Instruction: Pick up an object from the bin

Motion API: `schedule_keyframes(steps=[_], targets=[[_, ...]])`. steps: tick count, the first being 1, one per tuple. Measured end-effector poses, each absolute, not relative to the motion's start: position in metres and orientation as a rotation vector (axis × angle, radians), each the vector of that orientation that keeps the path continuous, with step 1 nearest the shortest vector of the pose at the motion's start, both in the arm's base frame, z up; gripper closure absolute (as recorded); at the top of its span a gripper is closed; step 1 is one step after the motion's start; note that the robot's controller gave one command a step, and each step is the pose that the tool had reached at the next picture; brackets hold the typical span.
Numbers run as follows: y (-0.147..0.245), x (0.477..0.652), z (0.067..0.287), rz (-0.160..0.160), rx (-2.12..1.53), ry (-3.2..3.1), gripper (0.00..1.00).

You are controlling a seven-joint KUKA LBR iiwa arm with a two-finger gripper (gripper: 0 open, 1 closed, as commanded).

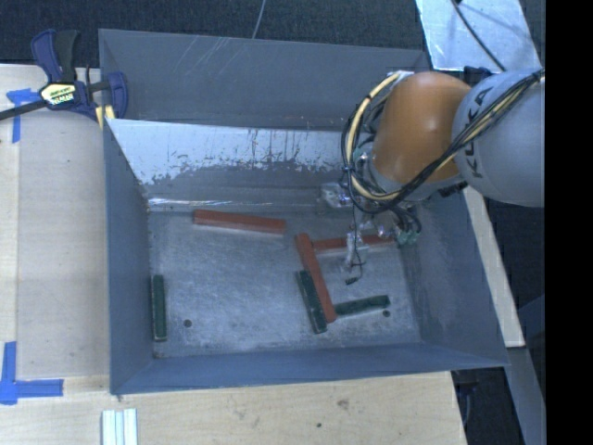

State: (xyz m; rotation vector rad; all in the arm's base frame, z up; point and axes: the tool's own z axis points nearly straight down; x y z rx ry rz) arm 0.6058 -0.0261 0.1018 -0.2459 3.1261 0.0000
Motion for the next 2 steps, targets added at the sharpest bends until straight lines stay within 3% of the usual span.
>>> schedule_keyframes(steps=[1, 2], targets=[[-0.022, 0.603, 0.108, -0.001, -0.283, 3.123, 0.0], [-0.029, 0.603, 0.075, 0.001, -0.15, 3.136, 0.0]])
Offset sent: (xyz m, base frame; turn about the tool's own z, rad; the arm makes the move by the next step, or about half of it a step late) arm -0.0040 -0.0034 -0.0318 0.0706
